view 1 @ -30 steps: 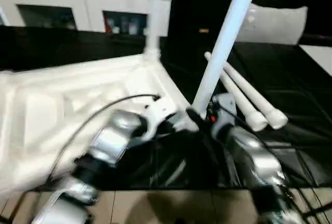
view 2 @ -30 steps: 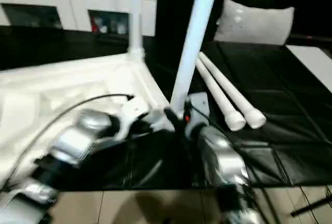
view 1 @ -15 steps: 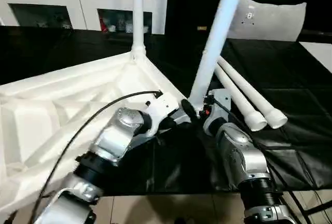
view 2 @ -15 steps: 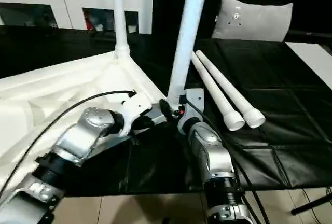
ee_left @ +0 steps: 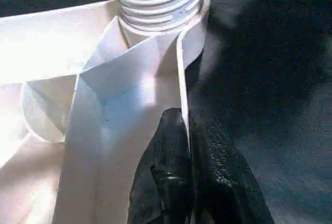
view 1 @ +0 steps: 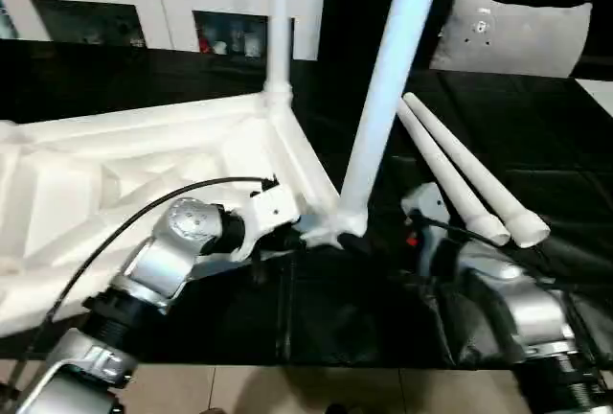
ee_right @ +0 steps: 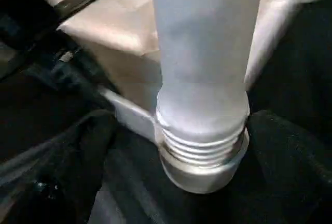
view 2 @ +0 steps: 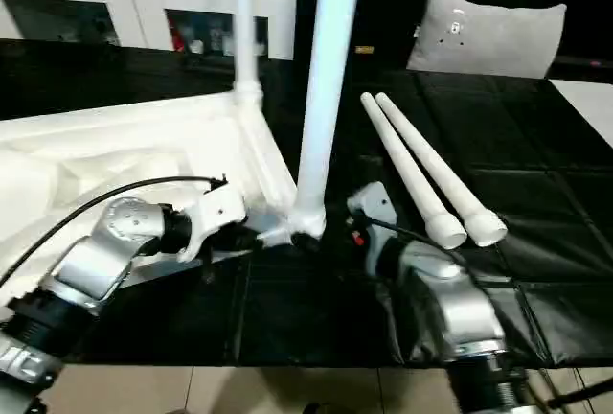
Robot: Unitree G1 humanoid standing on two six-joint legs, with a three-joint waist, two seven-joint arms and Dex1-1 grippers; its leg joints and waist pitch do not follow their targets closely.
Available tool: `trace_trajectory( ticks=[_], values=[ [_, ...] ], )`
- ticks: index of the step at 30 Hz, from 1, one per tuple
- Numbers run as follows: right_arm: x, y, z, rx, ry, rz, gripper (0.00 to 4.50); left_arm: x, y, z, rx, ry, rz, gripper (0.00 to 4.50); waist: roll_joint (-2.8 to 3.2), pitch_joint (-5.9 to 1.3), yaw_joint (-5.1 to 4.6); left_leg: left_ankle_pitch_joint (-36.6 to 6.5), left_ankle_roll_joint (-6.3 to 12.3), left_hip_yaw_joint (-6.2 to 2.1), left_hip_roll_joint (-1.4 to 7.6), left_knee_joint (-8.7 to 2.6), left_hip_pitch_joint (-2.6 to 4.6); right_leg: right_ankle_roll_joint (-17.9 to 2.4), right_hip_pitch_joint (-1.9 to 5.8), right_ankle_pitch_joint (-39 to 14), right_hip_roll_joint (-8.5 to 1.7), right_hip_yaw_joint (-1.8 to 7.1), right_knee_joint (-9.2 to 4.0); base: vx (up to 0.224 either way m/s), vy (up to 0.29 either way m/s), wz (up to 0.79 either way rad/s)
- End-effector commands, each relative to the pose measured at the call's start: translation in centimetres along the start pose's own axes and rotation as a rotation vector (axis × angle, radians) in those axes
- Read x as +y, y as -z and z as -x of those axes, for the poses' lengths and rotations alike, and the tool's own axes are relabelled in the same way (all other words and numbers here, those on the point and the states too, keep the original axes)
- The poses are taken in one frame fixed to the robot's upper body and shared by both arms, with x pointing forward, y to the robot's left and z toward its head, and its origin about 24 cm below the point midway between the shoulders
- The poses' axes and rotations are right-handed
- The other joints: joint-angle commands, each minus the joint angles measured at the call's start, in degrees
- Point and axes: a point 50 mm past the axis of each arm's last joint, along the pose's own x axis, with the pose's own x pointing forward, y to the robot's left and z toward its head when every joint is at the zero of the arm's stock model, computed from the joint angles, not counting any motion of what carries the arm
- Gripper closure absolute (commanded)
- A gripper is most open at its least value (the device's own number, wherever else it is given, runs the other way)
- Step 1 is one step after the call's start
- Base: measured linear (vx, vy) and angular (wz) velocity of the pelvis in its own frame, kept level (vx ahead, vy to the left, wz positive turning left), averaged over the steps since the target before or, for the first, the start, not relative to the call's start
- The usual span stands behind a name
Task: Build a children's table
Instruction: Rotate leg to tighten
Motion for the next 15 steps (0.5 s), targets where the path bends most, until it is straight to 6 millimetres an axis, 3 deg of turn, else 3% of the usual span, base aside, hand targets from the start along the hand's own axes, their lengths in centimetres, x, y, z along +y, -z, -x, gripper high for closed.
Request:
trace_trajectory(
  ticks=[1,2,10,12,13,15],
  values=[
    [0.2,-0.5,0.3,-0.003,-0.066,0.025,0.09,-0.7,-0.2,-0.4,0.003,0.095,-0.057,4.5,0.69,-3.69,0.07,-12.42,2.92,-0.02,1.48,-3.79,0.46,-9.47,2.93,-19.89,-4.04,2.85,-4.0,0.0,0.0,0.0],
    [0.1,-0.6,0.5,0.021,-0.106,0.045,0.09,-0.7,-0.1,-0.2,0.011,0.119,-0.07,4.5,0.63,-3.6,0.2,-12.81,2.63,0.08,1.47,-3.79,0.67,-9.9,2.71,-19.67,-3.99,2.87,-3.99,0.0,0.0,0.0],
    [0.0,-0.9,1.0,0.133,-0.289,0.159,0.09,-1.2,-0.2,0.8,0.036,0.295,-0.162,4.5,0.01,-3.88,0.56,-11.23,2.86,0.03,1.48,-3.65,0.39,-10.83,3.11,-17.8,-4.2,2.89,-3.42,0.0,0.0,0.0],
    [0.0,-0.9,0.9,0.136,-0.303,0.163,0.09,-1.3,-0.2,0.8,0.037,0.307,-0.17,4.5,0.13,-3.98,0.68,-10.33,3.13,-0.01,1.53,-3.64,0.37,-11.14,3.18,-16.83,-4.25,2.87,-3.23,0.0,0.0,0.0],
    [0.0,-0.9,0.9,0.135,-0.311,0.16,0.34,-1.3,-0.2,0.8,0.038,0.316,-0.176,4.5,0.04,-3.93,0.76,-10.06,3.23,0.04,1.55,-3.62,0.37,-11.31,3.15,-16.51,-4.23,2.88,-3.18,0.0,0.0,0.0],
    [0.0,-1.1,0.6,0.124,-0.323,0.149,0.34,-1.4,-0.2,0.8,0.039,0.325,-0.188,4.5,0.01,-3.99,0.92,-9.59,3.22,0.05,1.57,-3.61,0.36,-11.45,3.2,-16.16,-4.25,2.88,-3.1,0.0,0.0,0.0]
  ],
)
